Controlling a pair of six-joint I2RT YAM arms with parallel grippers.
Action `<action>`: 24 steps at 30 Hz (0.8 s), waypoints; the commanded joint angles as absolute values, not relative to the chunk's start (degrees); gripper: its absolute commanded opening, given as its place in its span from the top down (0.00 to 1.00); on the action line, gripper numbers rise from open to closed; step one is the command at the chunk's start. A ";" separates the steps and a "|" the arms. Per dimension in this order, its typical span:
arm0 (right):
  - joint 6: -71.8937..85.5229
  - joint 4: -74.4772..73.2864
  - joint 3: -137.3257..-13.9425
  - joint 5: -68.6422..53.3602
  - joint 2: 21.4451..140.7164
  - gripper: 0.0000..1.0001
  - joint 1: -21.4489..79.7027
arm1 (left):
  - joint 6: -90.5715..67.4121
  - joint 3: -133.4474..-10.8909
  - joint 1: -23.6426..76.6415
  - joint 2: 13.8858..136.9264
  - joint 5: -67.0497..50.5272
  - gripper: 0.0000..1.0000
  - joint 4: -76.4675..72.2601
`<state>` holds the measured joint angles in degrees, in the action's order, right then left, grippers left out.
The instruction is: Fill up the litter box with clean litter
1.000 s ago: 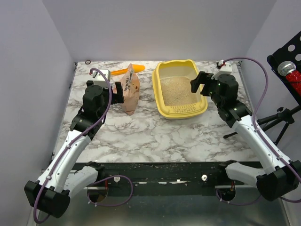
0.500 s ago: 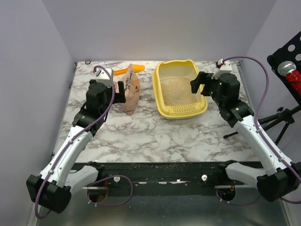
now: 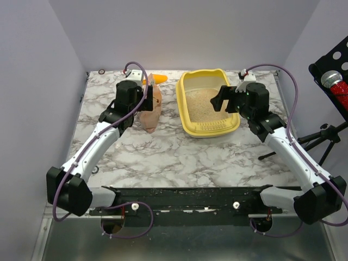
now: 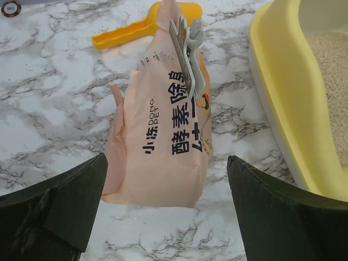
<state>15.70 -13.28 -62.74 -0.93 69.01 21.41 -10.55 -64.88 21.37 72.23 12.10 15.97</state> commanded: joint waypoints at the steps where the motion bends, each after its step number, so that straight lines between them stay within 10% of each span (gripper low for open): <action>1: 16.52 -13.80 -62.75 -3.87 68.64 0.00 21.62 | -10.46 -67.14 21.97 77.42 15.29 0.01 16.09; 16: 18.02 -13.01 -60.38 -7.03 67.59 0.00 21.62 | -8.44 -70.31 23.55 89.29 19.86 0.06 14.94; 18: 18.19 -13.01 -59.59 -7.38 67.15 0.00 21.62 | -7.04 -70.14 24.17 90.61 20.82 0.14 13.89; 24: 18.98 -13.01 -57.48 -8.26 65.48 0.03 21.62 | -2.38 -69.00 25.66 92.37 20.04 0.77 10.29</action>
